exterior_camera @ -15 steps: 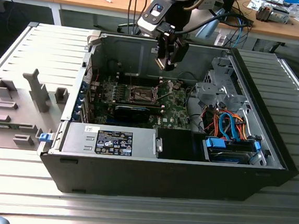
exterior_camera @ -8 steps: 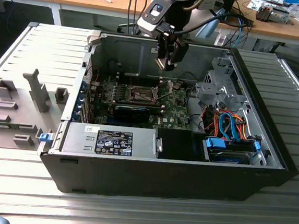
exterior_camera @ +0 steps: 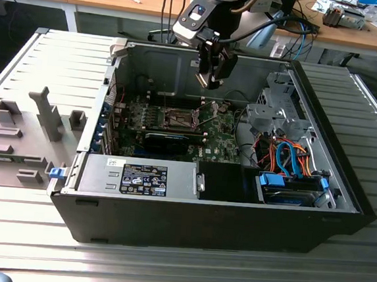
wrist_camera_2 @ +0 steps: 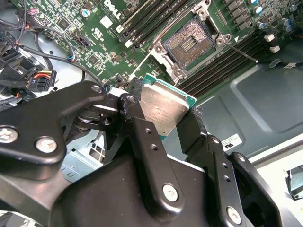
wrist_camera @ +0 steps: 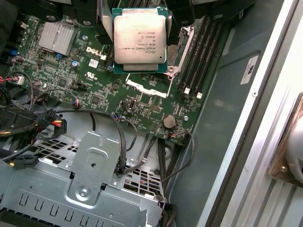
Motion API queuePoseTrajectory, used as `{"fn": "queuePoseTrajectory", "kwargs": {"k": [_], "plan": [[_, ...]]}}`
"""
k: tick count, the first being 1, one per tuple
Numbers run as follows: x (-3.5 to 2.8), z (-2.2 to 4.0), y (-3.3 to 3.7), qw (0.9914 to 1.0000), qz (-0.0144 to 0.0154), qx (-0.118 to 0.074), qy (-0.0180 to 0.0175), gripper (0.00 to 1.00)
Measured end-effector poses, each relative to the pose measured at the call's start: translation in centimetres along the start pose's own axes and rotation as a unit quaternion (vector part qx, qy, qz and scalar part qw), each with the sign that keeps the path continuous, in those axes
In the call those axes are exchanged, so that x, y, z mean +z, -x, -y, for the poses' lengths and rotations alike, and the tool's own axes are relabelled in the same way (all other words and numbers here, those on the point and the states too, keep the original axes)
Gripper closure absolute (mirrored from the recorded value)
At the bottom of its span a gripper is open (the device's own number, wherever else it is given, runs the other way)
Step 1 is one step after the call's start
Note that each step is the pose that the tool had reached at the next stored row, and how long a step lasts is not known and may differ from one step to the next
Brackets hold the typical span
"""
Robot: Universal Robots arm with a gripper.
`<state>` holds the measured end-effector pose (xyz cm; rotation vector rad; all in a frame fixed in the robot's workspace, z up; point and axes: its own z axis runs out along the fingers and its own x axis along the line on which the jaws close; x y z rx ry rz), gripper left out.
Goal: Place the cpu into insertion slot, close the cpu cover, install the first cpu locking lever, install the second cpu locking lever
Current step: 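Place the cpu into insertion slot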
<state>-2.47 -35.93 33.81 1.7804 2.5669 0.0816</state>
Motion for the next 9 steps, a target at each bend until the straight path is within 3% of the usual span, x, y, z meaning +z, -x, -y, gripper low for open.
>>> {"fn": "queuePoseTrajectory", "kwargs": {"k": [9], "plan": [[0.01,0.00,0.00,0.99999,0.0002,0.005,0.0001,0.46]]}}
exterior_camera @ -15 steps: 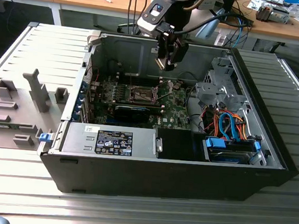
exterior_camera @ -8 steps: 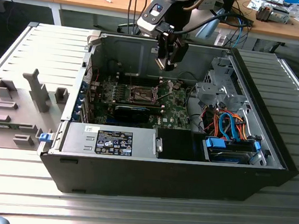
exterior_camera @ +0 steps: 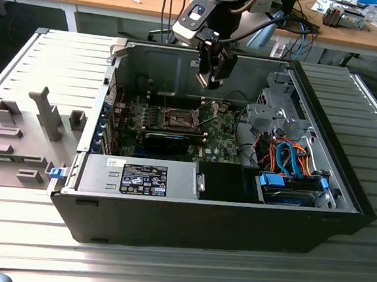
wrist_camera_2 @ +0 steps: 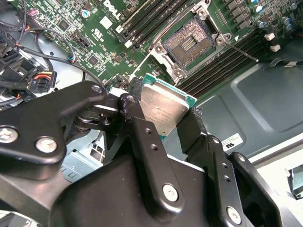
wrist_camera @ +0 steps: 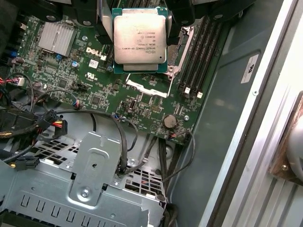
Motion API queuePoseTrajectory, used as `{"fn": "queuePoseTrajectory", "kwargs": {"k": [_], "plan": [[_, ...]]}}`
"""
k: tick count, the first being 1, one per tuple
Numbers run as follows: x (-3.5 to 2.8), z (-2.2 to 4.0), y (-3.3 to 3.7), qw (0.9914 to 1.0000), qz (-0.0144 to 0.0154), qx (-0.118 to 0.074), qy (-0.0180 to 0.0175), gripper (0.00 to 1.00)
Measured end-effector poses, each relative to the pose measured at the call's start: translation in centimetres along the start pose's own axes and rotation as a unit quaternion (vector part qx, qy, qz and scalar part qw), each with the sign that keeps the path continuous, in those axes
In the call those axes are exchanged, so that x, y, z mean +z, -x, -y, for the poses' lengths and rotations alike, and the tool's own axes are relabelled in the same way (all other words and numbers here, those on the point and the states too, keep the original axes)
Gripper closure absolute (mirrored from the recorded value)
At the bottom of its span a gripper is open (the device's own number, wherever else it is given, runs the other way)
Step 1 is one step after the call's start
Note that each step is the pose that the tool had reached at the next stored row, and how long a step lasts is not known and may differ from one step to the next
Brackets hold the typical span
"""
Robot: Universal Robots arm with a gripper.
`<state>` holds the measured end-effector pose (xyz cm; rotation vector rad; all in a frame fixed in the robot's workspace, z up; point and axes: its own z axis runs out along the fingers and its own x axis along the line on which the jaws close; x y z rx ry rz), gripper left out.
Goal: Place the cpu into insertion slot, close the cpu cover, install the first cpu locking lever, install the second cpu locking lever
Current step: 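Place the cpu into insertion slot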
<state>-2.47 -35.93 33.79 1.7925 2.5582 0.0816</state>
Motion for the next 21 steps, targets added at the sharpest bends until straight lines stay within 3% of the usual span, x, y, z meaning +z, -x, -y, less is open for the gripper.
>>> {"fn": "queuePoseTrajectory", "kwargs": {"k": [21], "plan": [[0.03,0.00,0.00,0.99988,0.0008,0.015,0.0002,0.46]]}}
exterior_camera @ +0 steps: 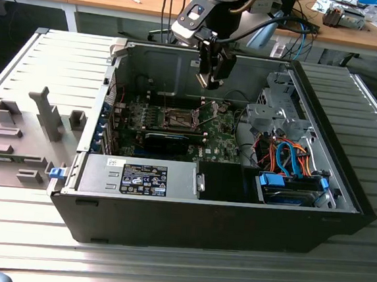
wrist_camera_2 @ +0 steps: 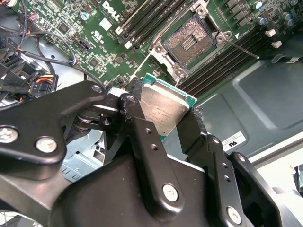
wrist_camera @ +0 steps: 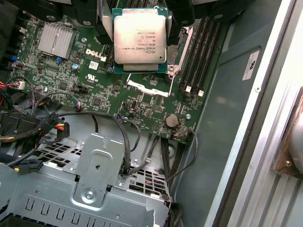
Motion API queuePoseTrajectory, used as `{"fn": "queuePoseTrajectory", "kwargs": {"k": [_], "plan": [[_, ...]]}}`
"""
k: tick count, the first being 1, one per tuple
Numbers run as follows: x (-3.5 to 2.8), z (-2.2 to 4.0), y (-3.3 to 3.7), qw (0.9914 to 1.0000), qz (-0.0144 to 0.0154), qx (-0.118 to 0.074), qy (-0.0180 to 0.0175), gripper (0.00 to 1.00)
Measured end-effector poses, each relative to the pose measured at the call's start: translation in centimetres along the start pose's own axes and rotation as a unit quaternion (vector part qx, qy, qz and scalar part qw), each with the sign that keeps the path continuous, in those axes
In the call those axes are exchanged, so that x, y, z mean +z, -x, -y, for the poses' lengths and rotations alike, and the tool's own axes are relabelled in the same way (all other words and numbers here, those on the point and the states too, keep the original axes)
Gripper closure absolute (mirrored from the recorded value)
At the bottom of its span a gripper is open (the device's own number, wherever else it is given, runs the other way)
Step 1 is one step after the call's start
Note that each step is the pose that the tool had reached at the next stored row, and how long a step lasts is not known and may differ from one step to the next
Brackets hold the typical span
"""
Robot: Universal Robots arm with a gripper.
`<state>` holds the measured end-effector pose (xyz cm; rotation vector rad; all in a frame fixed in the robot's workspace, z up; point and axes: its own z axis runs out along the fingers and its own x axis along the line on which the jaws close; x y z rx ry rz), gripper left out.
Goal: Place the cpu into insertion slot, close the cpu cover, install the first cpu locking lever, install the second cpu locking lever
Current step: 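Place the cpu into insertion slot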
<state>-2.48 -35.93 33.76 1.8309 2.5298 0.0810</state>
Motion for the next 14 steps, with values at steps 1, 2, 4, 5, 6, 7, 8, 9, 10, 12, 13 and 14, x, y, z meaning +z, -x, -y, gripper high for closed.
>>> {"fn": "queuePoseTrajectory", "kwargs": {"k": [1,2,4,5,6,7,8,9,10,12,13,14], "plan": [[0.00,0.00,0.00,1.00000,0.0001,0.001,0.0000,0.46],[0.00,0.00,0.00,1.00000,0.0001,0.002,0.0000,0.46],[0.01,0.00,0.00,1.00000,0.0002,0.003,0.0001,0.46],[0.01,0.00,0.00,0.99999,0.0002,0.004,0.0000,0.46],[0.01,0.00,0.00,0.99999,0.0002,0.005,0.0001,0.46],[0.01,0.00,0.00,0.99998,0.0003,0.006,0.0001,0.46],[0.01,0.00,0.00,0.99998,0.0004,0.007,0.0001,0.46],[0.02,0.00,0.00,0.99997,0.0004,0.008,0.0001,0.46],[0.02,0.00,0.00,0.99997,0.0004,0.008,0.0001,0.46],[0.02,0.00,0.00,0.99996,0.0005,0.009,0.0001,0.46],[0.02,0.00,0.00,0.99995,0.0005,0.010,0.0002,0.46],[0.02,0.00,0.00,0.99995,0.0005,0.010,0.0002,0.46]]}}
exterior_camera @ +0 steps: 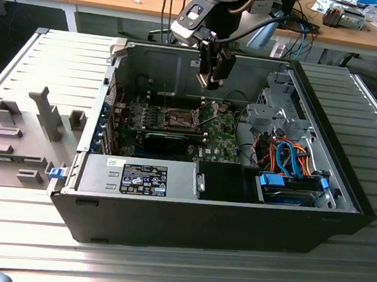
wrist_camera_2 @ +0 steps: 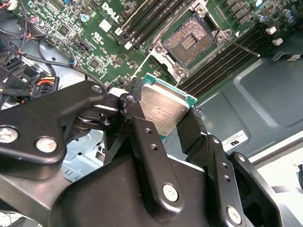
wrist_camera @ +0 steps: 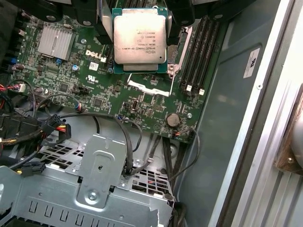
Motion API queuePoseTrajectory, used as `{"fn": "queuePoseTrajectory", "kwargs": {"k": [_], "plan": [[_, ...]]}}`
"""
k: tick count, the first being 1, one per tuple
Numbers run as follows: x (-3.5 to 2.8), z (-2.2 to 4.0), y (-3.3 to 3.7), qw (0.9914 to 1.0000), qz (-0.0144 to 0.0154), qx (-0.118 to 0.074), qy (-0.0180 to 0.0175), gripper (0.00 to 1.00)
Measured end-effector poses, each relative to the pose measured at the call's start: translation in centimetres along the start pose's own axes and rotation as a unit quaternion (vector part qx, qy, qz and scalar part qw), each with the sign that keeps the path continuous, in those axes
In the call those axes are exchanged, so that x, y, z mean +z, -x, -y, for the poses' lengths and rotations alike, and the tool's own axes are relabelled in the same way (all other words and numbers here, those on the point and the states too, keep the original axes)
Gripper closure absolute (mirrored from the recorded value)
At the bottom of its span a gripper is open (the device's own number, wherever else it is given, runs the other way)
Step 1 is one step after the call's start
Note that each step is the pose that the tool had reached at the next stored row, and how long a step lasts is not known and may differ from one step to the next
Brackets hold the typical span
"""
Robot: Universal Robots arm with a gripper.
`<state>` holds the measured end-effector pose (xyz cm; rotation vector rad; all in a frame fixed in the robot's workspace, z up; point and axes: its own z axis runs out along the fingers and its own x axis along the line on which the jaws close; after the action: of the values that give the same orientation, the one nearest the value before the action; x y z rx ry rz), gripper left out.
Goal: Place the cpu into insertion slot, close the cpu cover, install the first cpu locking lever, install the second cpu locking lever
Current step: 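Place the cpu into insertion slot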
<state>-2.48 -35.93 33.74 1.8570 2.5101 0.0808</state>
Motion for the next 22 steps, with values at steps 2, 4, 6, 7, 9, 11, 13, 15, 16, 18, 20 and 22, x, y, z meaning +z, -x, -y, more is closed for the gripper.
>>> {"fn": "queuePoseTrajectory", "kwargs": {"k": [2,4,6,7,9,11,13,15,16,18,20,22], "plan": [[0.00,0.00,0.00,1.00000,0.0001,0.001,0.0000,0.46],[0.01,0.00,0.00,1.00000,0.0001,0.003,0.0000,0.46],[0.02,0.00,0.00,0.99999,0.0002,0.005,0.0001,0.46],[0.02,0.00,0.00,0.99998,0.0003,0.006,0.0001,0.46],[0.03,0.00,0.00,0.99996,0.0005,0.009,0.0002,0.46],[0.04,0.00,0.00,0.99994,0.0005,0.011,0.0002,0.46],[0.04,0.00,0.00,0.99992,0.0007,0.013,0.0002,0.46],[0.05,0.00,0.00,0.99988,0.0008,0.015,0.0002,0.46],[0.05,0.00,0.00,0.99987,0.0009,0.016,0.0002,0.46],[0.07,0.00,0.00,0.99978,0.0011,0.021,0.0003,0.46],[0.07,0.00,0.00,0.99973,0.0012,0.023,0.0004,0.46],[0.08,0.00,0.00,0.99966,0.0014,0.026,0.0004,0.46]]}}
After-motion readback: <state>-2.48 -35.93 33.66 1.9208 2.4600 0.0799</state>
